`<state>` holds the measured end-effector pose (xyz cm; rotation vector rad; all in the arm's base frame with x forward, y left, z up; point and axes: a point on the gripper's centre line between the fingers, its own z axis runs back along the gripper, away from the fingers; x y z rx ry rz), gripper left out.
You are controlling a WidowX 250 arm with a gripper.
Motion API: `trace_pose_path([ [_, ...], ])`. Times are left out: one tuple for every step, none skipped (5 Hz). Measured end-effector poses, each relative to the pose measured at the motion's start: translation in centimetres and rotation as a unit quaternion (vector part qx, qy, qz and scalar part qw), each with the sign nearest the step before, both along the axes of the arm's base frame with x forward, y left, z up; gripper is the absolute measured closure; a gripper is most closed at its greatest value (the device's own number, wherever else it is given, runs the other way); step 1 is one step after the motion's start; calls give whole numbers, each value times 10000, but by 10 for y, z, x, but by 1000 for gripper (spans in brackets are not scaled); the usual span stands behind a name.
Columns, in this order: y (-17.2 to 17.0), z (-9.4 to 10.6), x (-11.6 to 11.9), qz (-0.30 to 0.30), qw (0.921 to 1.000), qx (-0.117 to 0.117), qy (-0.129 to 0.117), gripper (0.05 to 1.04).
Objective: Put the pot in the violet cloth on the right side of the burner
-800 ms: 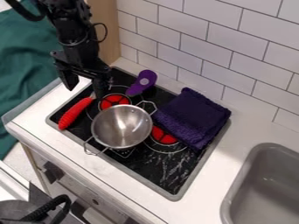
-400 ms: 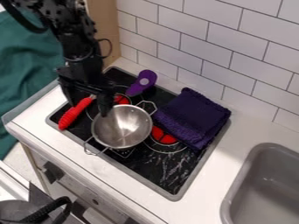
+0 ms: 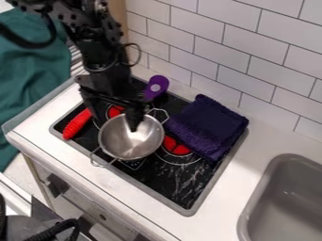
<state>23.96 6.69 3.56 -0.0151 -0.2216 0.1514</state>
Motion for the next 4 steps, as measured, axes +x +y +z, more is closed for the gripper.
trace_pose_path([
  [-23, -12, 1, -256, 9992, -151, 253, 82],
  [-34, -36, -2, -441, 9968, -125, 654, 82],
  [-34, -49, 0, -428, 9957, -136, 804, 82],
  [-33, -71, 3, -465, 9938, -164, 999, 82],
])
